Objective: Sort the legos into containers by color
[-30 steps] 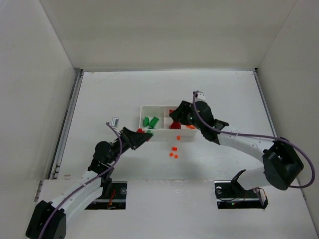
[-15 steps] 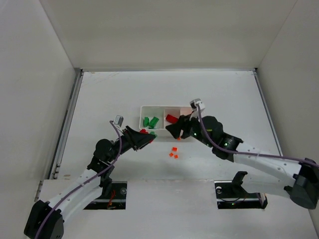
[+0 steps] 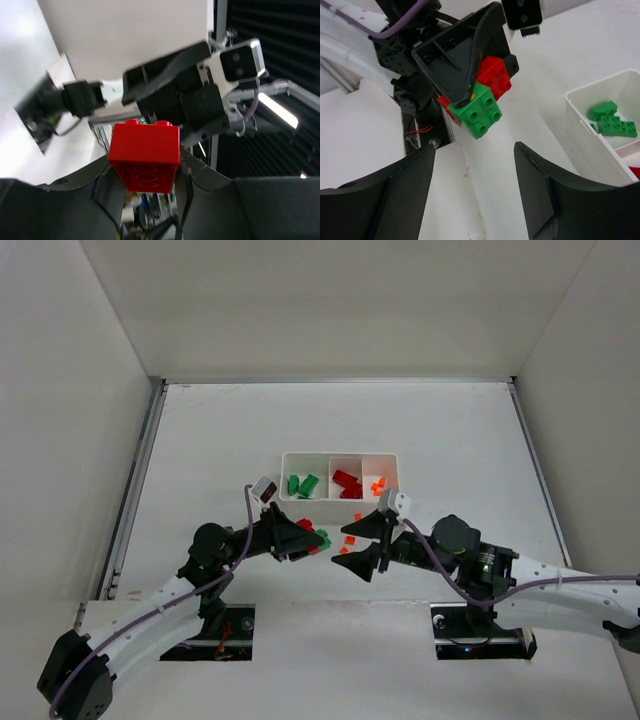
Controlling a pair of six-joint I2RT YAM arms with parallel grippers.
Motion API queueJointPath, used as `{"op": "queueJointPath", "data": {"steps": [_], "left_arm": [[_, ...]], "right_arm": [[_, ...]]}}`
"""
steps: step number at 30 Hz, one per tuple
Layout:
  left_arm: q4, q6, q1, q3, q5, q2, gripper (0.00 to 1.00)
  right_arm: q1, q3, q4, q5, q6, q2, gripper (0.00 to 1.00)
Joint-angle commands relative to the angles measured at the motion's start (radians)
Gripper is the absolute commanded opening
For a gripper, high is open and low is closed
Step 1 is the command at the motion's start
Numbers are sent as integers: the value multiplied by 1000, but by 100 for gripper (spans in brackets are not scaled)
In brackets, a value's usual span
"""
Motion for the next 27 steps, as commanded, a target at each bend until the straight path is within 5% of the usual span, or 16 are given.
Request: {"op": "queueJointPath", "data": {"steps": [1,12,27], "left_arm": [[105,-22,-61,57,62,-43,35],[92,26,-189,59,76,-38,34],[103,6,-109,66,65,-77,32]], "right_arm": [[18,9,8,-11,-91,-38,71],[80,72,-23,-19,-160,-4,71],[232,89,-206,184,-174,-27,73]]}}
